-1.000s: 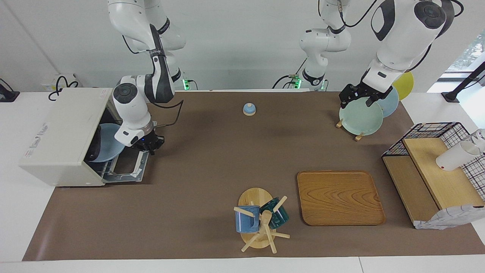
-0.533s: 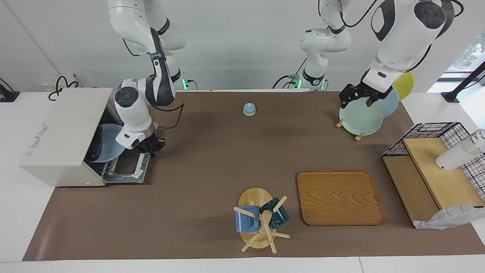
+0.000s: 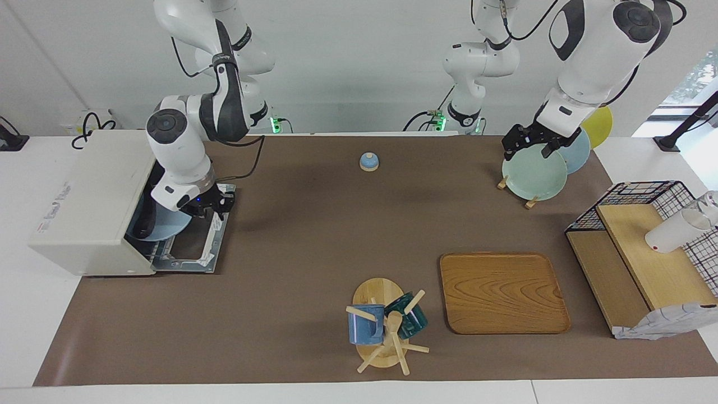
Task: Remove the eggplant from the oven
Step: 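Grasp the light blue plate inside the oven with the right gripper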
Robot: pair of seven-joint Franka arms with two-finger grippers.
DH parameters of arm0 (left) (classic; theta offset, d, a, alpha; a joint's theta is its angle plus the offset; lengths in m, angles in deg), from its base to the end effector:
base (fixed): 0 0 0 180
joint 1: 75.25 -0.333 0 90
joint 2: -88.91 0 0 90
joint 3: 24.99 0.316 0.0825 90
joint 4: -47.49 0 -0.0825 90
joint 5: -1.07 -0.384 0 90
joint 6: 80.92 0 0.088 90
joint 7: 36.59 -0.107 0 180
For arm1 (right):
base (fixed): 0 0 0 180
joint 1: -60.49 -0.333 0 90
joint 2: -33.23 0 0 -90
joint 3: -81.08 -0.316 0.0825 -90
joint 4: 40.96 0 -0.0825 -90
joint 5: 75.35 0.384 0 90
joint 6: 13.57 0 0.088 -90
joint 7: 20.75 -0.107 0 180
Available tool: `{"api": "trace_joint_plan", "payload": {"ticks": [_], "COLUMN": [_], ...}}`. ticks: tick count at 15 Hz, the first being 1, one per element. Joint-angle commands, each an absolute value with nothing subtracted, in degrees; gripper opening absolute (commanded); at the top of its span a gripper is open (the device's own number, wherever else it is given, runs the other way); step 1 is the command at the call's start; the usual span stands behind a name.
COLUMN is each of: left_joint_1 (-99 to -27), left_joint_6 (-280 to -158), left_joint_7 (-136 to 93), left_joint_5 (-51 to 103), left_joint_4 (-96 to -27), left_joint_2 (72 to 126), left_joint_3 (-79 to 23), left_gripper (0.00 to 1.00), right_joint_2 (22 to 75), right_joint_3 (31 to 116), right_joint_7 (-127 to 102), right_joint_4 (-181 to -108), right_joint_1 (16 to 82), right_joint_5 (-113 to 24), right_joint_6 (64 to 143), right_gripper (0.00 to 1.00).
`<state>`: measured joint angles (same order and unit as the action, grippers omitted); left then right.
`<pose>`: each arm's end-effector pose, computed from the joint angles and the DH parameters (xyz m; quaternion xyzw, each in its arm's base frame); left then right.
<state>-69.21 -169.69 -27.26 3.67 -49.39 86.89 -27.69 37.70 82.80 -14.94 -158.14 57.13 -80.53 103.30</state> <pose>0.5300 -0.0869 0.5857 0.9983 0.0059 -0.0559 0.0132 0.5559 0.0111 0.3966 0.9945 0.0869 -0.0431 0.0391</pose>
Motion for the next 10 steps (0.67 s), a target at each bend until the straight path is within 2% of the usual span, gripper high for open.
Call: {"api": "trace_joint_plan", "payload": {"ticks": [1,6,8,9,10], "left_joint_1": [-70.1,-70.1,-70.1,-70.1,-70.1], "left_joint_6": [-168.6,-168.6,-168.6,-168.6,-168.6], "left_joint_7": [-27.5,-27.5,-27.5,-27.5,-27.5], "left_joint_5": [4.1,4.1,4.1,4.1,4.1], "left_joint_4": [-49.0,-49.0,-49.0,-49.1,-49.1], "left_joint_2": [86.9,86.9,86.9,86.9,86.9], "left_joint_3": [-28.2,-28.2,-28.2,-28.2,-28.2], "left_gripper": [1.00,1.00,1.00,1.00,1.00], "right_joint_2": [36.2,35.3,34.5,34.1,34.1], "right_joint_3": [83.0,83.0,83.0,83.0,83.0], "right_joint_7": [-14.8,-10.4,-10.2,-9.5,-8.7], "right_joint_4": [-160.0,-162.4,-165.7,-167.1,-167.3], "right_joint_1": [59.9,62.6,63.2,64.3,64.5], "right_joint_5": [-80.9,-80.9,-80.9,-80.9,-80.9], "right_joint_6": [102.4,103.3,107.7,109.5,109.3], "right_gripper": [0.46,0.44,0.43,0.35,0.19]}}
